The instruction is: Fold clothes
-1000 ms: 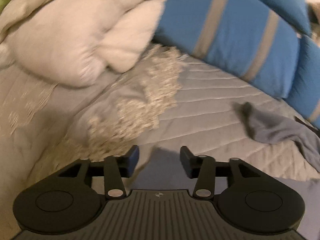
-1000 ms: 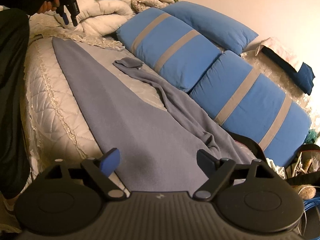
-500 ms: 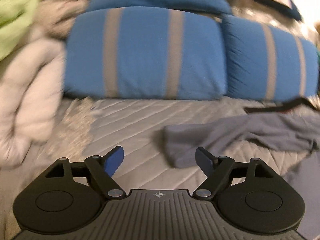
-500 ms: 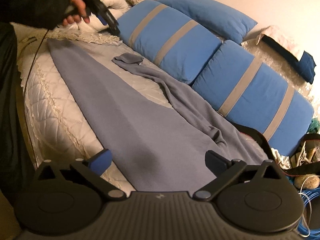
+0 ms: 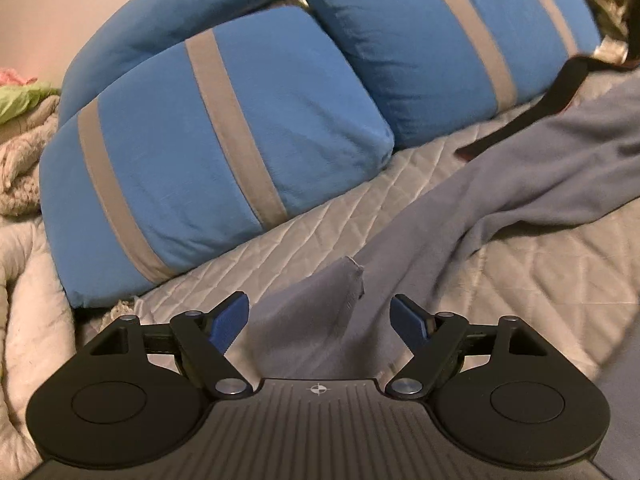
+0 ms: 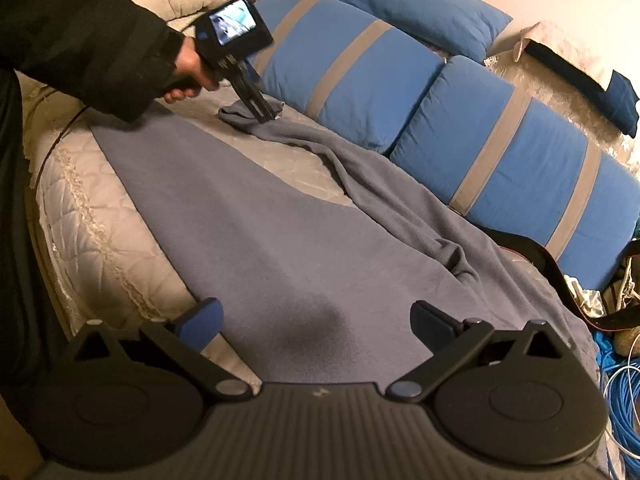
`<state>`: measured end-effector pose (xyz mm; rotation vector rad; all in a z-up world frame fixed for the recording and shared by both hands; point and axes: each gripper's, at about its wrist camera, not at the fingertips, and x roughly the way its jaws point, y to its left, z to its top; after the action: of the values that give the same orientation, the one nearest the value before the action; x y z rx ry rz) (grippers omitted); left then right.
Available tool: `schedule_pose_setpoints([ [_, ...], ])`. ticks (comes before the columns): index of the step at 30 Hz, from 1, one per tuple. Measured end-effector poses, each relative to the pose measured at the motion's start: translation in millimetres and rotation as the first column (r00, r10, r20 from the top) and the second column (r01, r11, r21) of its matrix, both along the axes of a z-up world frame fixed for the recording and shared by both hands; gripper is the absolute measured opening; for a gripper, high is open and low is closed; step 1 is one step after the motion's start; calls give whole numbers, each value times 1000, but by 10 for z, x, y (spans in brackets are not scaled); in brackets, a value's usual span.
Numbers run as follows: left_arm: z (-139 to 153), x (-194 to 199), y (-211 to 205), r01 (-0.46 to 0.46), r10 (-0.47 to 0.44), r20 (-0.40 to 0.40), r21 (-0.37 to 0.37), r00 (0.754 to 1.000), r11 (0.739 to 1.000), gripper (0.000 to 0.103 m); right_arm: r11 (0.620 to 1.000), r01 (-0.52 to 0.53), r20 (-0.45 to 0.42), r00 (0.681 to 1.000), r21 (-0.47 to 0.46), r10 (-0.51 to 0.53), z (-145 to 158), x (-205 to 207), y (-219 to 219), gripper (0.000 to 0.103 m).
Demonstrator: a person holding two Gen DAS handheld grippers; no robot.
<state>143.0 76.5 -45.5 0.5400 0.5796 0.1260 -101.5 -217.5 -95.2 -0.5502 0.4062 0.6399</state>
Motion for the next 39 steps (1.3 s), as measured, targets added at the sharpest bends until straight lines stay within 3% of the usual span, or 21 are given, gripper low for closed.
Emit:
schedule_pose_setpoints([
  [1,-46,56,-18,-3,3,-1,20,1000,1000,72,1000,0,0,1000,-1,0,-5,9,1,103],
  [3,-116,140,-45,-3,3,-12,50,1000,999,56,1000,2,-1,1000,0,-2,-10,28,1,103],
  [8,-165,247,-60,-22,26,-50,79,998,997,32,999,31,0,1000,33,-31,42,100,17,103],
  [11,-115,255,-16,-21,25,-62,58,998,998,30,997,55,-3,999,60,-54,106,134,36,103],
  [14,-65,267,58,-26,28,-69,19,997,999,13,995,62,5,998,78,-63,175,115,49,103],
  [17,89,173,207,-63,62,-27,-51,998,997,10,996,40,23,999,78,-42,223,44,63,103],
  [22,382,-33,678,-184,198,41,-230,979,956,10,997,14,23,1000,71,-16,229,-28,88,103],
  [29,359,-353,1377,-321,341,20,-290,940,901,14,998,8,19,1000,57,-9,240,-54,117,103],
  [32,290,-446,1571,-369,376,-37,-302,926,879,34,999,9,25,1000,47,-10,246,-61,133,103],
  [35,241,-519,1622,-463,461,-67,-239,885,854,50,999,9,25,1000,41,-10,253,-47,153,103],
  [38,298,-645,1608,-460,450,-101,-271,887,846,53,999,12,34,999,38,-13,292,6,197,103],
  [39,332,-672,1567,-437,425,-106,-291,899,851,53,998,16,30,999,53,-17,327,40,204,103],
])
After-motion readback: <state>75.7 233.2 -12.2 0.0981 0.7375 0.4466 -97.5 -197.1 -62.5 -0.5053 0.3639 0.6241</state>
